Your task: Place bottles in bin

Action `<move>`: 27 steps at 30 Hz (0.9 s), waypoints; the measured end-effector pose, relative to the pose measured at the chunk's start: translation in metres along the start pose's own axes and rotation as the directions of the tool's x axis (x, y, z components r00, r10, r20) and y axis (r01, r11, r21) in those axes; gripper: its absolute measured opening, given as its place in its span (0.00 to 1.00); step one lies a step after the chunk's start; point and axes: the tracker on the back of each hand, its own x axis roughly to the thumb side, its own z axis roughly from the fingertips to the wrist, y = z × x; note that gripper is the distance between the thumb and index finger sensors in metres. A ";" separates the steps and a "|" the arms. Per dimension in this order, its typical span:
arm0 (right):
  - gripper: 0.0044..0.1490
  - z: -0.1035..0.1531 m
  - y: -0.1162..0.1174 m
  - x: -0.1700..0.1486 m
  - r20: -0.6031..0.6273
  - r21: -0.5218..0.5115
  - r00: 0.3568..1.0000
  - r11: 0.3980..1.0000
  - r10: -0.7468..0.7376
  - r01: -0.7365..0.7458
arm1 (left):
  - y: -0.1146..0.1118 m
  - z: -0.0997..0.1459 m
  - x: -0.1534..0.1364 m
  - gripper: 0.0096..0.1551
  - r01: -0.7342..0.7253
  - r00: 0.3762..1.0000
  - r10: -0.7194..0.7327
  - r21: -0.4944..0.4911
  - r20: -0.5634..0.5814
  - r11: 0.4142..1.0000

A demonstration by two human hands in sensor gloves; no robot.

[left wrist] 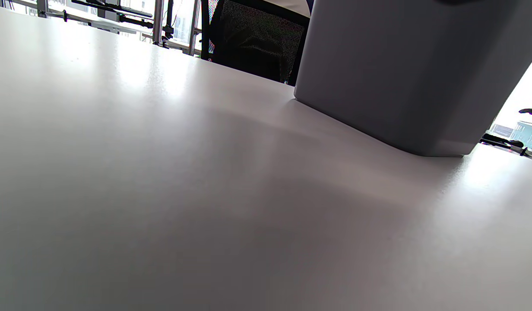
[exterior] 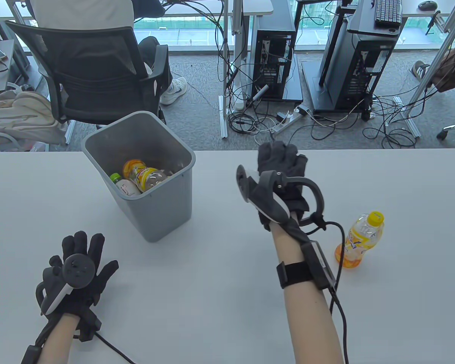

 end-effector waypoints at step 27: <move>0.58 0.030 0.111 -0.160 -0.234 0.569 0.971 0.816 0.047 0.097 | -0.005 0.000 0.003 0.51 0.049 0.998 -0.050 -0.040 -0.025 0.998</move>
